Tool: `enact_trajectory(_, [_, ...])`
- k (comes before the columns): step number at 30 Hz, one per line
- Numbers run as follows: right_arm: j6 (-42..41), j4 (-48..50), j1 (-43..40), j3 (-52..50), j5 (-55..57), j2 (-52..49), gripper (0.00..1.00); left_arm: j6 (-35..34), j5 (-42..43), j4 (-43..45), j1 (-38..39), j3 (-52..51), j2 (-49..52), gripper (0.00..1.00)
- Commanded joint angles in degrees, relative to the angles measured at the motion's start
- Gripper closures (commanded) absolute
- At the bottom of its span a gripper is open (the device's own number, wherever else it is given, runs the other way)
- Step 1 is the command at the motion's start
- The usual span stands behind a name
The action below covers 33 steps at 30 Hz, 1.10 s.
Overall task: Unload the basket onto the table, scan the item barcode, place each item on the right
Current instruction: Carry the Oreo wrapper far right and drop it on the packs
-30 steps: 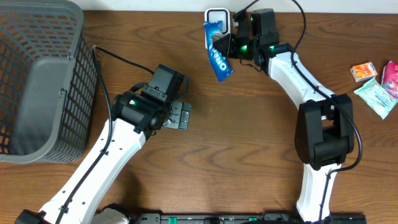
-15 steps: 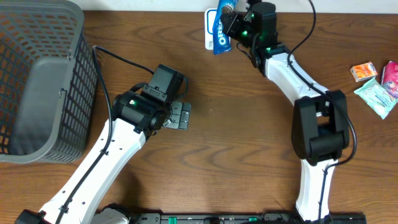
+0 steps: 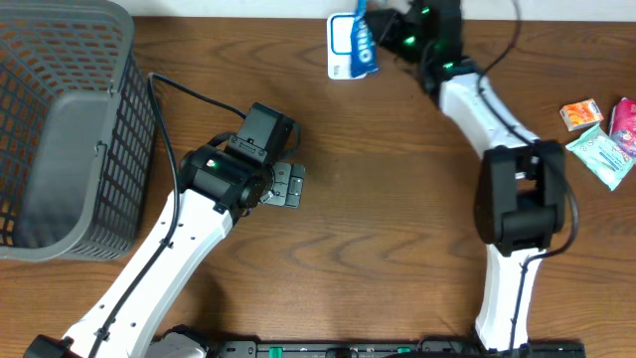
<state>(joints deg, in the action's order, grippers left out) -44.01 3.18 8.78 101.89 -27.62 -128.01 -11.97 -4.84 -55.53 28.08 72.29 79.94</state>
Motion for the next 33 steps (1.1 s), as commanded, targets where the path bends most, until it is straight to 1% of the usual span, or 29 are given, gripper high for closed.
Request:
enact_trajectory(1, [4.8,-11.7,-7.7,1.5,2.7,6.6,0.99,0.1,-0.3,-0.1,-0.1,0.0,0.1,0.02])
enact_trajectory(4, [11.1,-24.9,-14.3,1.5,9.6,10.9,0.99,0.1,-0.3,-0.2,-0.1,0.0,0.1,0.02])
enact_trajectory(7, [14.3,-32.3,-19.3,1.5,14.3,13.4,0.99,0.1,-0.3,-0.1,-0.1,0.0,0.1,0.02])
enact_trajectory(8, [16.2,-36.5,-23.0,1.5,17.0,14.4,0.99,0.1,-0.3,-0.2,-0.1,0.0,0.1,0.02])
enact_trajectory(9, [17.2,-38.1,-24.5,1.5,17.8,14.6,0.99,0.1,-0.3,-0.1,-0.1,0.0,0.1,0.02])
enact_trajectory(10, [20.5,-40.8,-27.9,1.5,18.4,14.5,0.99,0.1,-0.3,-0.1,-0.1,0.0,0.1,0.02])
enact_trajectory(12, [25.4,-43.8,-31.3,1.4,18.9,14.1,0.99,0.1,-0.3,-0.1,-0.1,0.0,0.1,0.02])
enact_trajectory(16, [30.1,-47.5,-36.7,1.0,24.7,12.4,0.99,0.1,-0.3,-0.1,-0.1,0.0,0.1,0.02])
enact_trajectory(17, [31.1,-47.6,-38.2,0.5,26.7,11.2,0.73,0.1,-0.3,-0.2,-0.1,0.0,0.1,0.02])
enact_trajectory(18, [31.3,-47.7,-38.6,0.4,27.0,10.8,0.55,0.1,-0.3,-0.1,-0.1,0.0,0.1,0.02])
enact_trajectory(19, [31.5,-47.8,-39.3,0.4,27.4,9.8,0.30,0.1,-0.3,-0.1,-0.1,0.0,0.1,0.02])
enact_trajectory(20, [31.5,-48.1,-40.0,0.4,27.2,8.2,0.15,0.1,-0.3,-0.1,-0.1,0.0,0.1,0.02])
enact_trajectory(22, [31.5,-48.9,-40.1,0.4,26.8,6.4,0.11,0.1,-0.3,-0.1,-0.1,0.0,0.1,0.02])
enact_trajectory(24, [31.5,-51.1,-39.8,0.4,26.9,4.6,0.10,0.1,-0.3,-0.1,-0.1,0.0,0.1,0.02])
enact_trajectory(25, [31.5,-51.9,-39.8,0.4,27.1,4.6,0.01,0.1,-0.3,-0.2,-0.1,0.0,0.1,0.02])
enact_trajectory(29, [31.4,-54.4,-39.9,0.4,27.8,7.2,0.01,0.1,-0.3,-0.1,-0.1,0.0,0.1,0.02])
enact_trajectory(33, [31.4,-56.2,-40.0,0.4,29.2,14.0,0.01,0.1,-0.3,-0.1,-0.1,0.0,0.1,0.02])
